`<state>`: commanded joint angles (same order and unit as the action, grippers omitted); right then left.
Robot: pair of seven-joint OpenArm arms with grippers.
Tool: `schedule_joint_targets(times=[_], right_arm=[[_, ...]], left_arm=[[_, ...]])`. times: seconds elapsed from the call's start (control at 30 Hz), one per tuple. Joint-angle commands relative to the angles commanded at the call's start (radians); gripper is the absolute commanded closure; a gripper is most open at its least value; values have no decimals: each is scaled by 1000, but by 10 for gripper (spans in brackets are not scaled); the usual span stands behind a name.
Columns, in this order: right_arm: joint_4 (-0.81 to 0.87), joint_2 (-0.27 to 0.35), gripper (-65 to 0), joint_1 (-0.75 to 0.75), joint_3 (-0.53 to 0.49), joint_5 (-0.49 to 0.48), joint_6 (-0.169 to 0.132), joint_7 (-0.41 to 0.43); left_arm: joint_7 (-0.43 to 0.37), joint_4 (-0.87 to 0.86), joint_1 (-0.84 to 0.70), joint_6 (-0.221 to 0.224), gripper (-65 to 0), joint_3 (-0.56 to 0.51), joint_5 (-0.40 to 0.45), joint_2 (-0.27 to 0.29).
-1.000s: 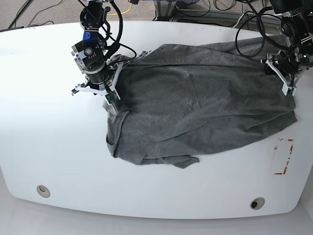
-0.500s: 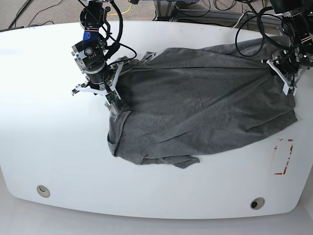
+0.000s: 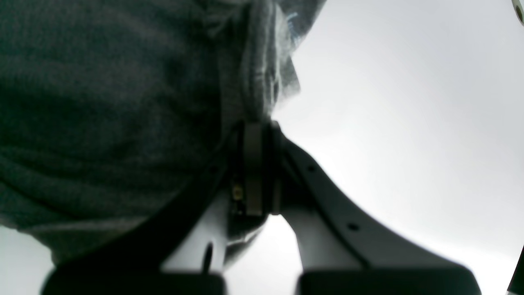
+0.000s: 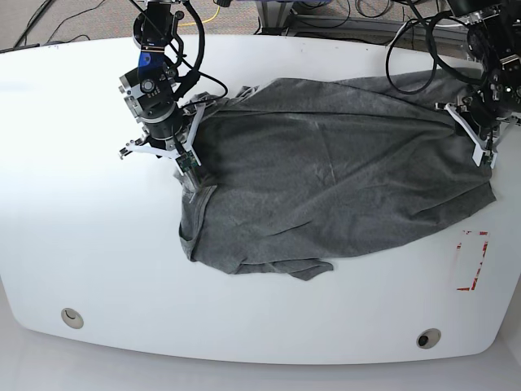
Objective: Layout the t-shirt on the table in an organized manner, then fold the t-shirt properly
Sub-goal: 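Pull the held edge away from the right gripper with the left gripper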
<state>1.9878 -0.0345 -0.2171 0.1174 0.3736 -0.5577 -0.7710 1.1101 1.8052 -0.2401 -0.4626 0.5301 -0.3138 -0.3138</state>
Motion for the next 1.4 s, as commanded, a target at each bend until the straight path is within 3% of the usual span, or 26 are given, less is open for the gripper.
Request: schedule_joint_targets(times=[0.3,0.57,0.73,0.8,0.83,0.87,1.03,1.4], right_arm=[[0,0,0,11,0,2,0,0],[0,0,0,11,0,5,0,0],[0,0,0,11,0,2,0,0],[0,0,0,11,0,2,0,0],[0,0,0,11,0,2,0,0],[0,0,0,11,0,2,0,0],[0,0,0,11,-2,2,0,0],[0,0,0,23,-2,5,0,0]], left_arm=[[12,89,-2,0,-74,3,0,-3],[69,89,-5,0,-67,9,3,-6],[75,89,-81,-6,-219,81,-2,-6],[68,86,-103,-44,-315,135,-2,-5],[64,84,-106,-55,-329,146,-2,-3],[58,81,-115,-95,-378,184,-2,-2],[61,68,-130,-236,-397,247,-2,0],[55,-117,-132,-236,-397,334,-2,21]])
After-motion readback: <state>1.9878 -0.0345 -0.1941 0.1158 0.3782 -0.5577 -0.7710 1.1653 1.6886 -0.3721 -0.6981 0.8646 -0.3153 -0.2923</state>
